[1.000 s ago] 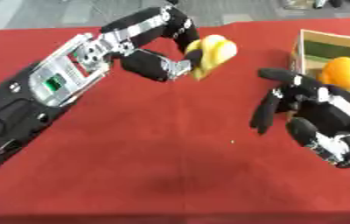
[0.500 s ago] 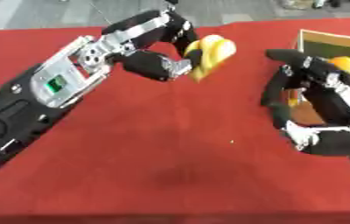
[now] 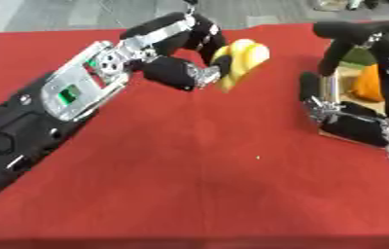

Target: Pick up the objects with one hand, pass them to the other hand, and then place them into the box on the other side of the table.

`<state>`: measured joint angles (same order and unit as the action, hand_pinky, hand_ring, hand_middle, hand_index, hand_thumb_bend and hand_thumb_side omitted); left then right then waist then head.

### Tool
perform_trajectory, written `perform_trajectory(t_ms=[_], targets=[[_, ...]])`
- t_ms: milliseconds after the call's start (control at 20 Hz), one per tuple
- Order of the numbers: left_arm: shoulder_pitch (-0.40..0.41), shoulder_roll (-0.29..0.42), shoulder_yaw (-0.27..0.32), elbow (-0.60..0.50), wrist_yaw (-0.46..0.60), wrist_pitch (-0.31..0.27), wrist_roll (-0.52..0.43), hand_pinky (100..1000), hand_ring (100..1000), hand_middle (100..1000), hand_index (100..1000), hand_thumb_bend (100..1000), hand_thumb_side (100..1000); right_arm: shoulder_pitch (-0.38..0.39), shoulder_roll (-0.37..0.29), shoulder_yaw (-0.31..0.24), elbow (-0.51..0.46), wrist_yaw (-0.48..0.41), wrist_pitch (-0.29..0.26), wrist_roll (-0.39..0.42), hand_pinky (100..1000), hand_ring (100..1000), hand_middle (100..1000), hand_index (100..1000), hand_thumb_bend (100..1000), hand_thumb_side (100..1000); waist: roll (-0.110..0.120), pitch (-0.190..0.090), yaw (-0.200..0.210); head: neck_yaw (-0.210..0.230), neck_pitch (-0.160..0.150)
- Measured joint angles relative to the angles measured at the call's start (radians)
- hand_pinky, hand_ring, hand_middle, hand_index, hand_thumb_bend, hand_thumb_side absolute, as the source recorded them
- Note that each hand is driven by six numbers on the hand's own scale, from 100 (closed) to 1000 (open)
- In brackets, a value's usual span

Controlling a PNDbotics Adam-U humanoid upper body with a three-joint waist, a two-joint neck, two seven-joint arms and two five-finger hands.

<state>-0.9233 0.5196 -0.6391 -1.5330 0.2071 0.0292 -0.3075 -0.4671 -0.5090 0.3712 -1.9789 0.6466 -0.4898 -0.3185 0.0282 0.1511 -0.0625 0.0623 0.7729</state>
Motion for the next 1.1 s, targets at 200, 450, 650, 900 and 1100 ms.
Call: perform_trajectory(t_ms=[200,450,650,900,1100], targets=[[0.0,0.0,0.0,-0.011,0.055,0.006,-0.039,649,532,432,450,100,299,-0.008,-0.011,0.011,0.0,0.039,-0.011,-0.019,289,359,275,806,159,100,0.0,0.0,0.001,-0.004,0.0],[0.004,0.001,0.001,-0.04,0.141,0.021,-0.084,655,538,435,451,100,329,-0.019,-0.021,0.025,0.0,0.054,-0.029,-0.027,285,349,208,803,169,100,0.0,0.0,0.002,-0.011,0.0],[0.003,0.001,0.002,-0.072,0.191,0.02,-0.119,663,545,439,455,100,299,-0.031,-0.029,0.037,0.0,0.054,-0.049,-0.025,277,317,130,805,162,100,-0.002,0.0,0.002,-0.012,0.0],[-0.014,0.001,0.008,-0.123,0.185,-0.012,-0.173,675,557,452,469,100,275,-0.036,-0.034,0.053,0.0,0.043,-0.074,0.0,276,284,128,814,133,100,-0.006,0.0,0.002,-0.012,0.0],[-0.024,0.001,0.019,-0.155,0.112,-0.064,-0.229,679,562,460,480,100,269,-0.038,-0.034,0.062,0.0,0.007,-0.086,0.04,274,284,128,824,100,100,-0.006,0.0,0.002,-0.015,0.0]])
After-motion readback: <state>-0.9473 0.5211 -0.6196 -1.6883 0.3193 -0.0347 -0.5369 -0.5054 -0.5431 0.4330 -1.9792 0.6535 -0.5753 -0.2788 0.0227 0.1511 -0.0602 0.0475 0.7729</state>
